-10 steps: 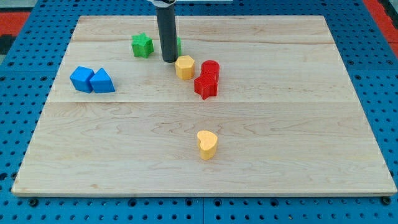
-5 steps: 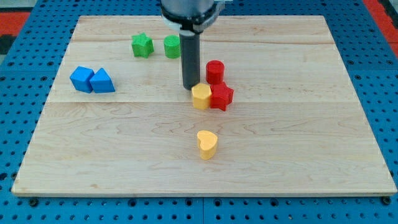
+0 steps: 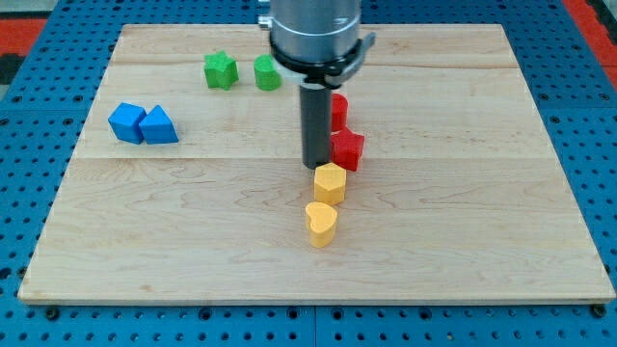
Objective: Push the yellow blocks to the bottom center of the board
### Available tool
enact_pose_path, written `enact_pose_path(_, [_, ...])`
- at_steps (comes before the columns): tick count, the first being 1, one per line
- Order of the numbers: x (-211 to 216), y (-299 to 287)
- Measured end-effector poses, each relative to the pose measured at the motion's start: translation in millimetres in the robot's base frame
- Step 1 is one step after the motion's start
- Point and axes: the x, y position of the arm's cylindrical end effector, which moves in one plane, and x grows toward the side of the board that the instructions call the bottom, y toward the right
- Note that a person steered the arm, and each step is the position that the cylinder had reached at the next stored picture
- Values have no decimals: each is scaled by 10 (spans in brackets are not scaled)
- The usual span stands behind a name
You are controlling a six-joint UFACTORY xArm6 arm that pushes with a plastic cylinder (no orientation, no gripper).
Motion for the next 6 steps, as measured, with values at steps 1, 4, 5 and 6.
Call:
enact_pose_path(1, [394, 98])
enact_pose_path(4, [683, 385])
enact_pose_path(5, [-50, 157])
enact_pose_path(6, [-619, -176])
